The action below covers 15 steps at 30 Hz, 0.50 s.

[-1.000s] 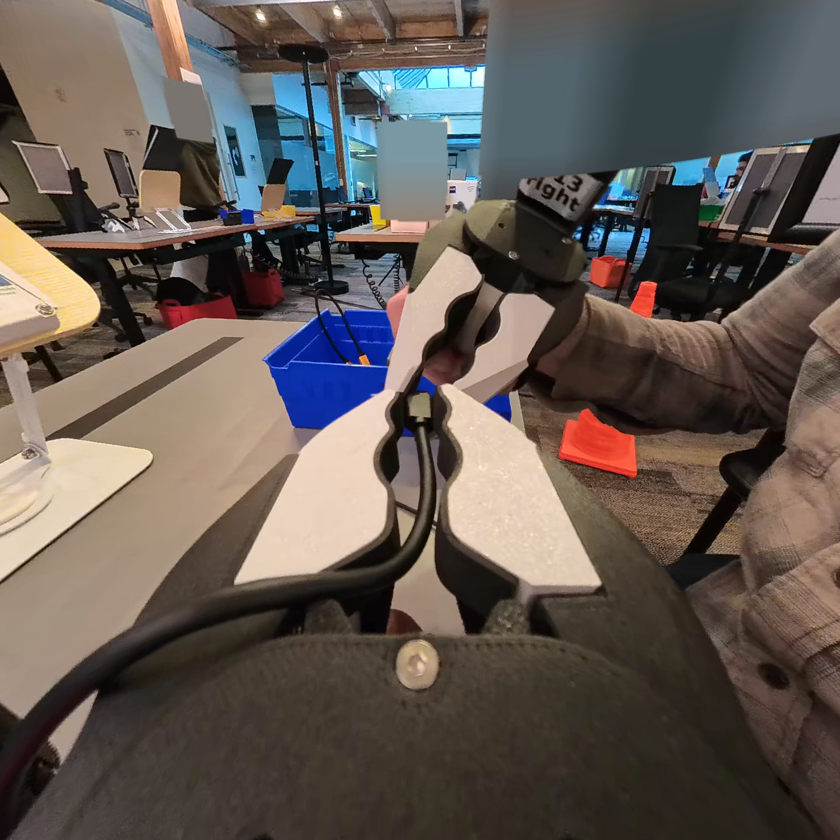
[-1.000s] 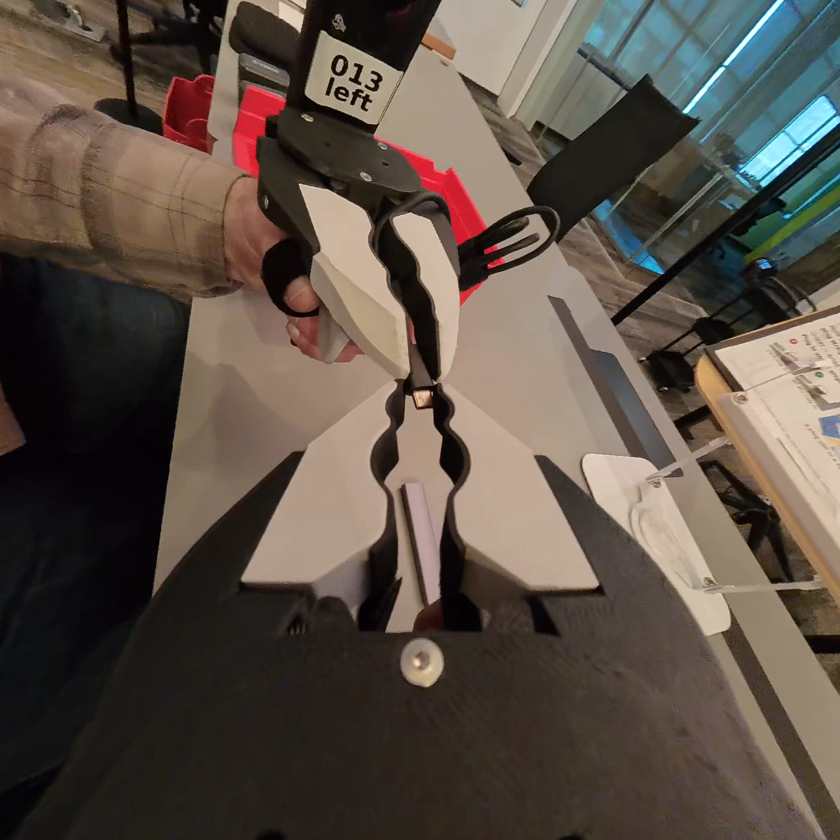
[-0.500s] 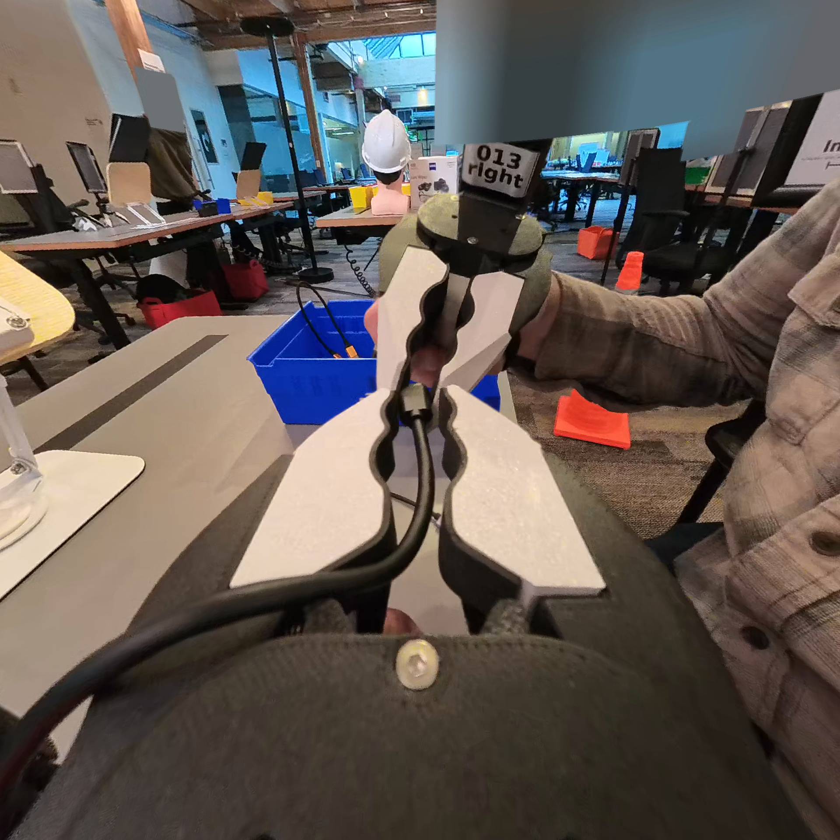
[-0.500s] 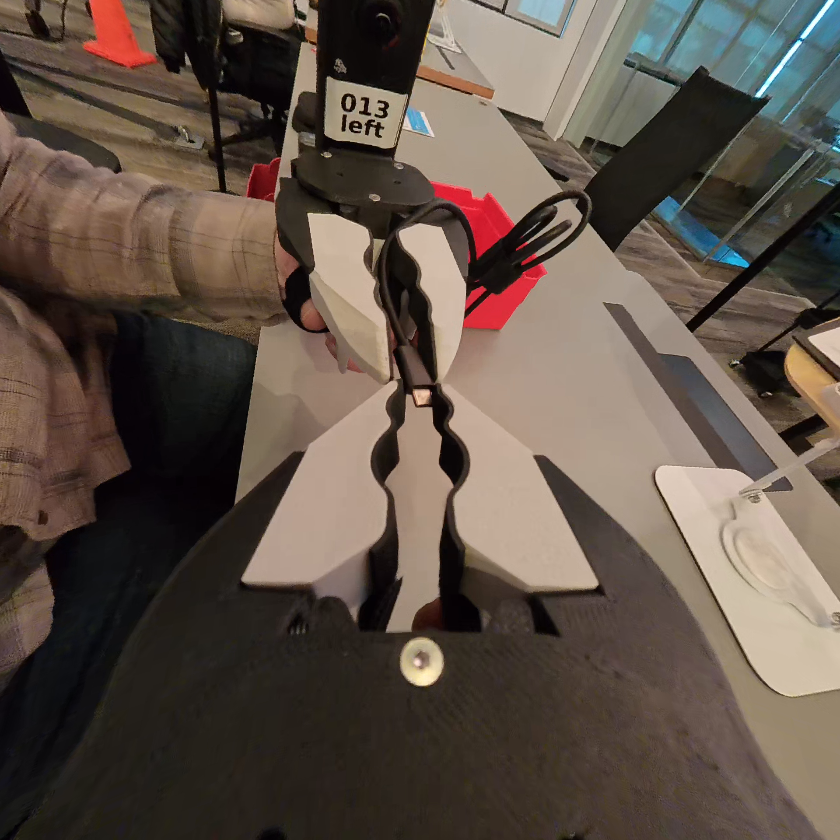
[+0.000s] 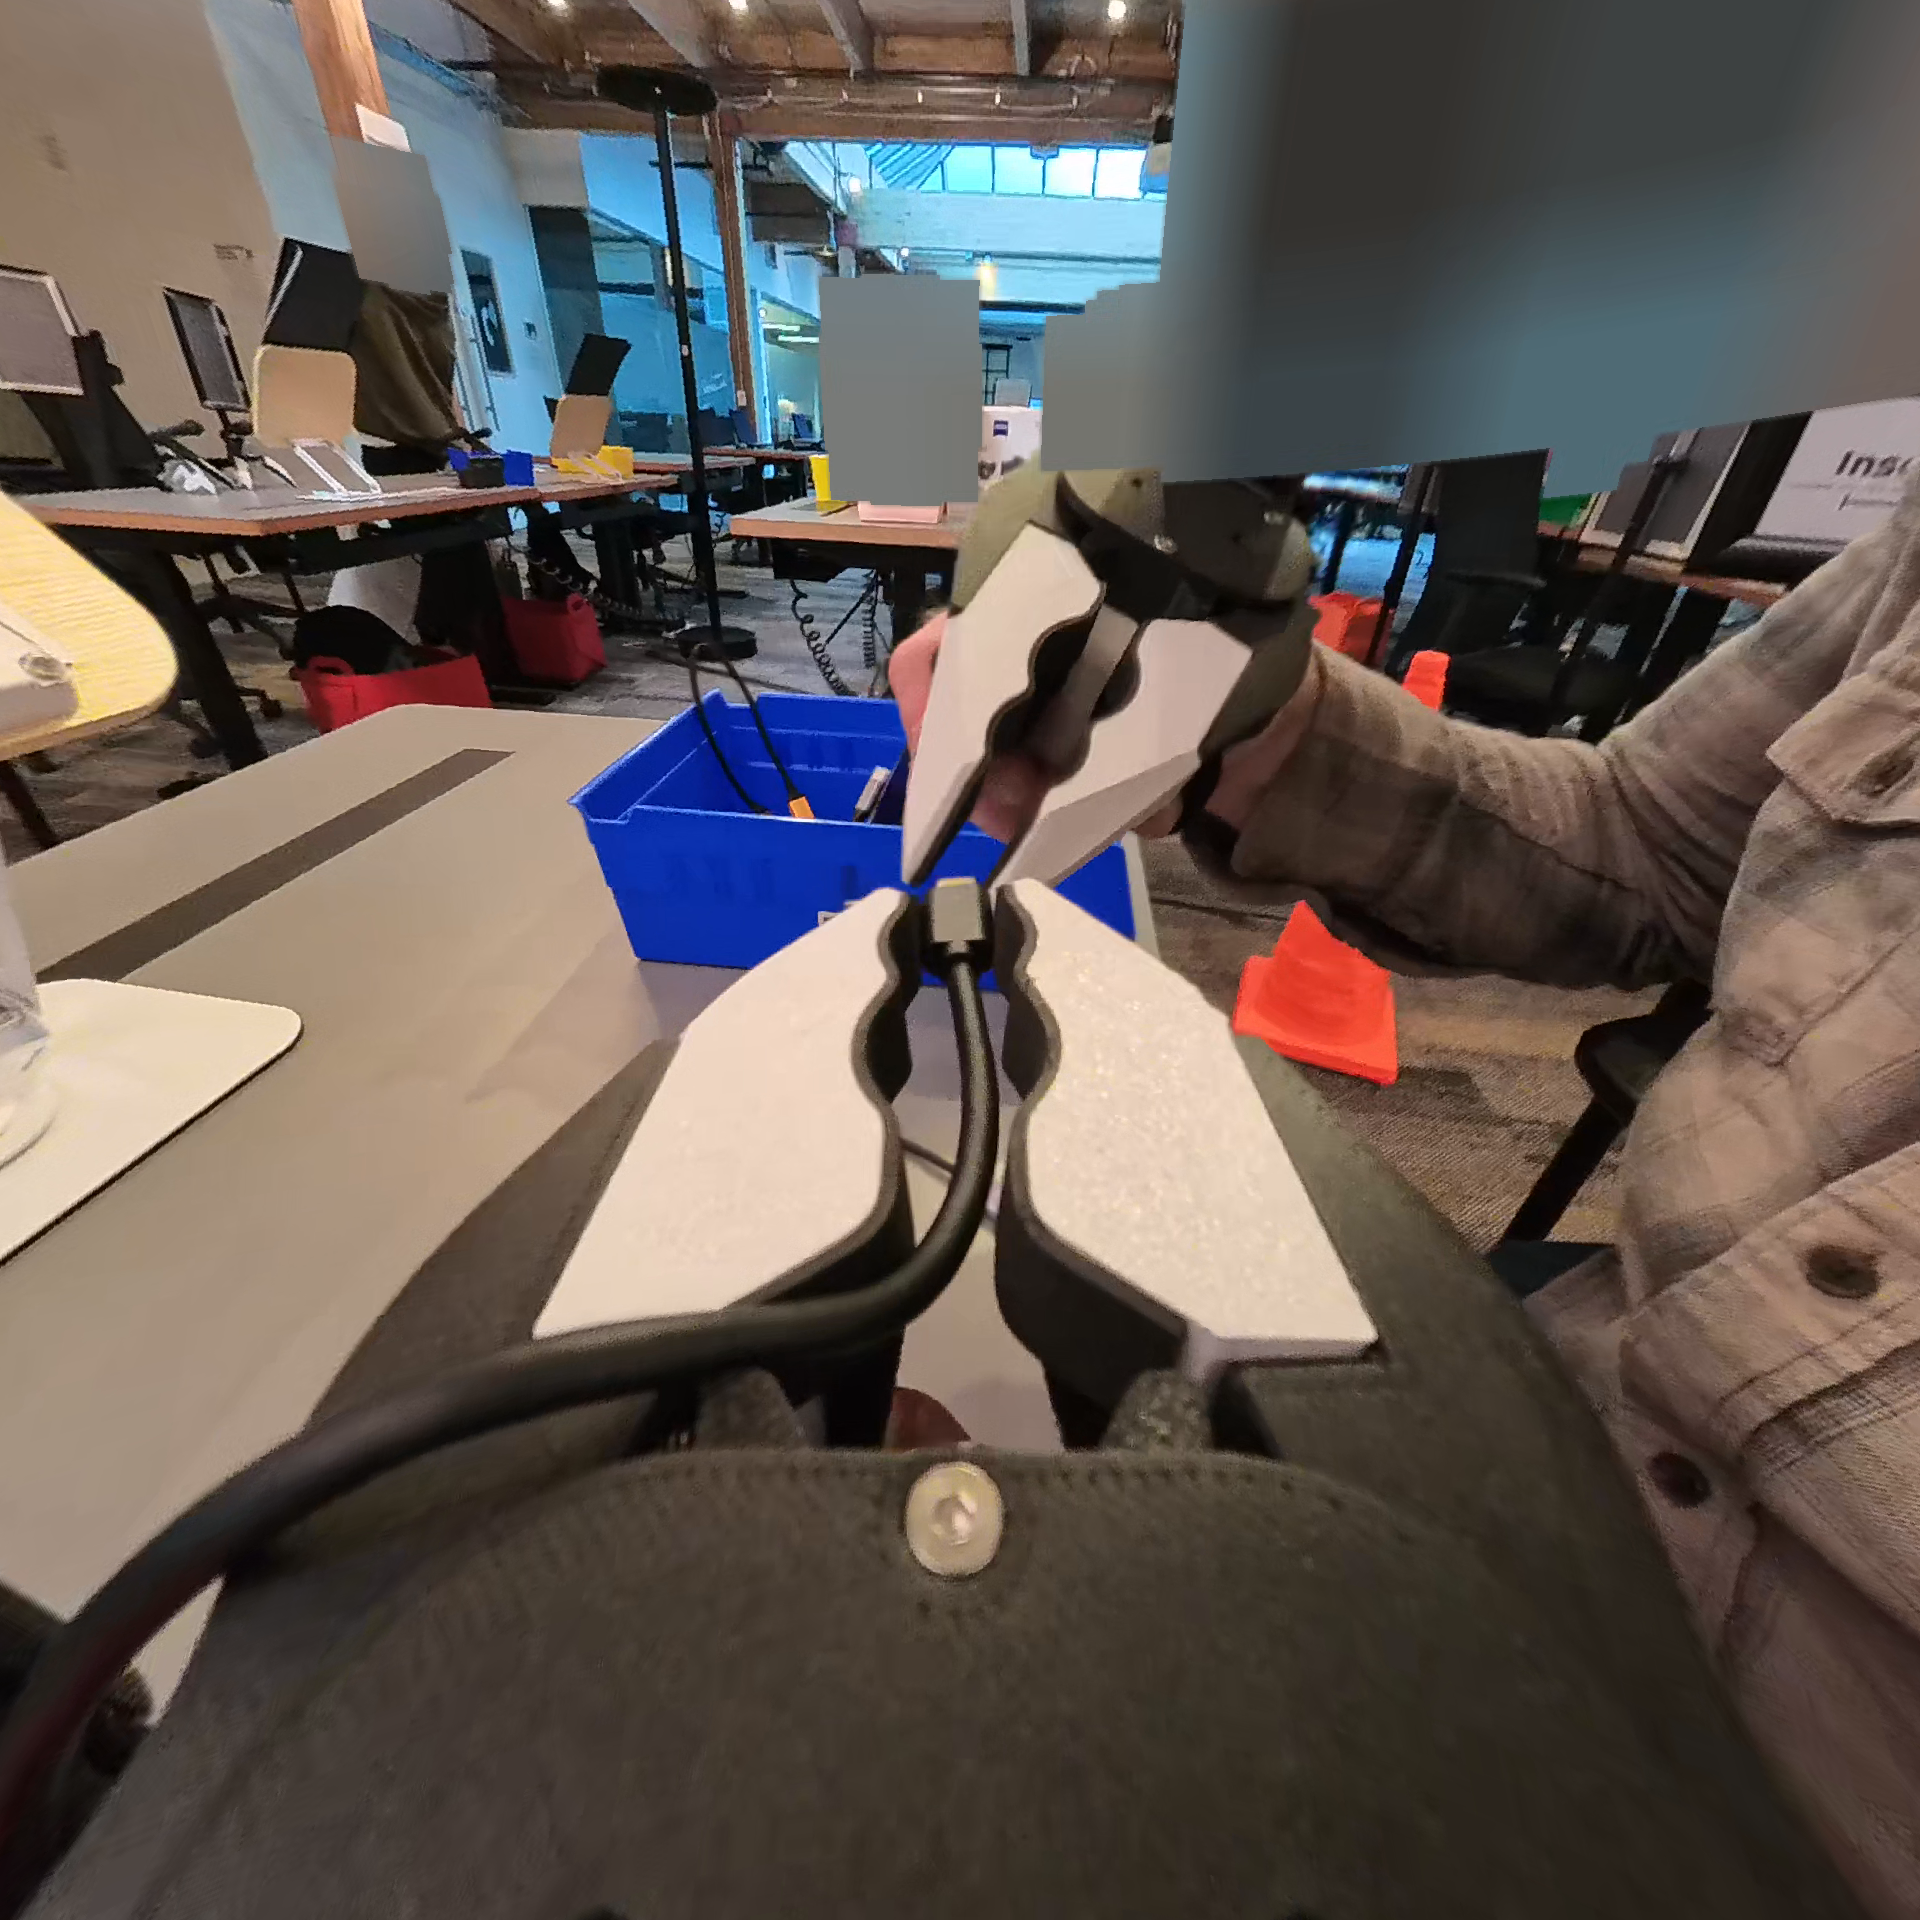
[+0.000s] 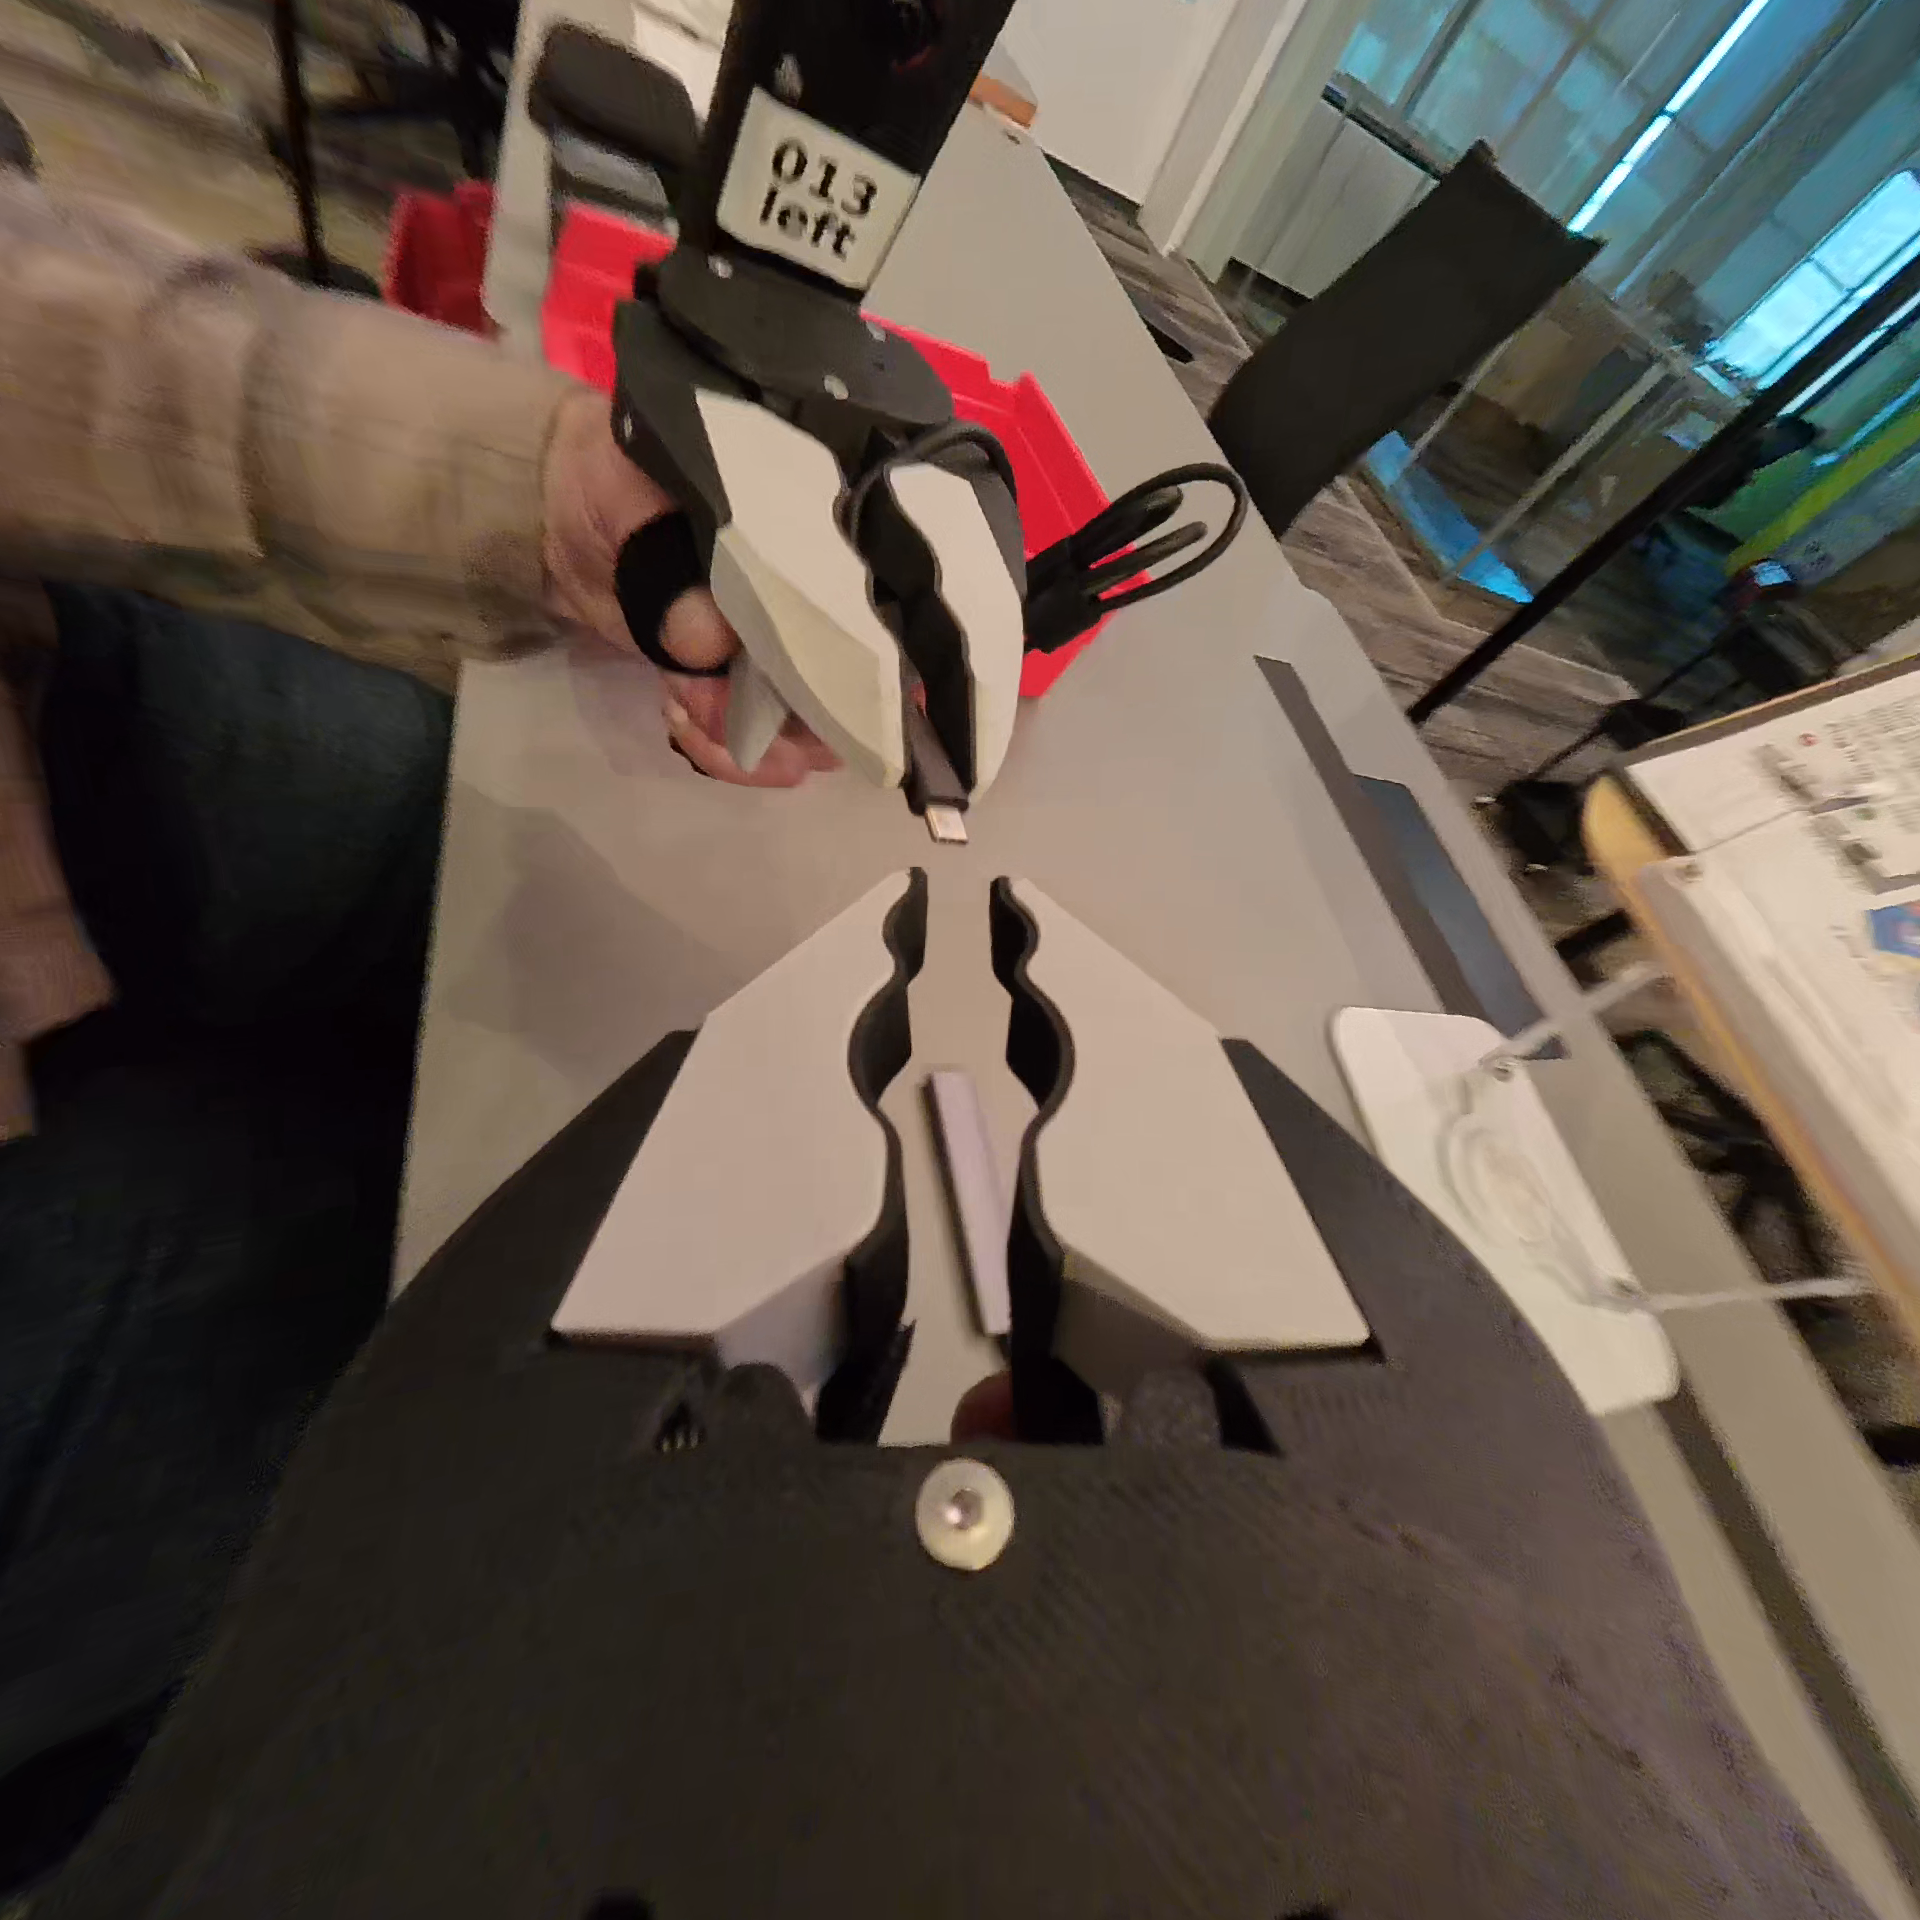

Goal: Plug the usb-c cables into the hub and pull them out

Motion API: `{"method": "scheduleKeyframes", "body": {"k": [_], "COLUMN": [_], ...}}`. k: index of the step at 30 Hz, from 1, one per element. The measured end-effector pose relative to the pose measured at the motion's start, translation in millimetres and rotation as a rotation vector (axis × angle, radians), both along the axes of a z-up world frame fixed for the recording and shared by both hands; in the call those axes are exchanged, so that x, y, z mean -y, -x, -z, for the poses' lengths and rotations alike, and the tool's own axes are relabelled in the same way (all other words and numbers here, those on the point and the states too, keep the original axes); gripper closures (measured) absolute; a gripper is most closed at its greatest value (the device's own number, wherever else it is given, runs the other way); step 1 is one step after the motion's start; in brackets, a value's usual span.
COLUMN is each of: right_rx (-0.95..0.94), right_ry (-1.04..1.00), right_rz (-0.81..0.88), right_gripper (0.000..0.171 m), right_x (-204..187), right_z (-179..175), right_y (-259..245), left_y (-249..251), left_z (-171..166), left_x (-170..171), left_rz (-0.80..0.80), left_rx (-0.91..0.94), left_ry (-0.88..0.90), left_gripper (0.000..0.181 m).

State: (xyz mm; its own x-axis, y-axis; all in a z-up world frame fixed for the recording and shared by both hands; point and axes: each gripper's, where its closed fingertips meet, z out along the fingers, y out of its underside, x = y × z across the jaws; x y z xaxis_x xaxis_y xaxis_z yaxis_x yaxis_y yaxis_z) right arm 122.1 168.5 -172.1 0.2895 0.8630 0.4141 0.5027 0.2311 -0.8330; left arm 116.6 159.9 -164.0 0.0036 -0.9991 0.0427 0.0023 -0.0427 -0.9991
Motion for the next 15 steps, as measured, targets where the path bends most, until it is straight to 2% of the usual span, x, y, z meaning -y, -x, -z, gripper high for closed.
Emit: {"method": "scheduleKeyframes", "body": {"k": [5, 8, 13, 15], "right_rx": [0.157, 0.315, 0.395, 0.413], "right_ry": [-0.372, -0.632, -0.788, -0.835], "right_rz": [0.051, 0.076, 0.088, 0.100], "right_gripper": [0.160, 0.160, 0.165, 0.161], "right_x": [-2.5, -5.9, -5.9, -6.0], "right_z": [-3.9, -4.3, -7.1, -8.7], "right_y": [7.6, 9.0, 10.9, 10.6], "left_y": [0.6, -0.5, -2.6, -3.5], "left_z": [-3.8, -2.4, -3.9, -6.6], "left_x": [2.3, 3.5, 2.1, 1.1], "left_rz": [0.051, 0.079, 0.080, 0.079], "left_rx": [0.053, 0.066, 0.090, 0.104], "left_ry": [0.110, 0.180, 0.251, 0.275], "left_gripper": [0.169, 0.169, 0.169, 0.169]}}
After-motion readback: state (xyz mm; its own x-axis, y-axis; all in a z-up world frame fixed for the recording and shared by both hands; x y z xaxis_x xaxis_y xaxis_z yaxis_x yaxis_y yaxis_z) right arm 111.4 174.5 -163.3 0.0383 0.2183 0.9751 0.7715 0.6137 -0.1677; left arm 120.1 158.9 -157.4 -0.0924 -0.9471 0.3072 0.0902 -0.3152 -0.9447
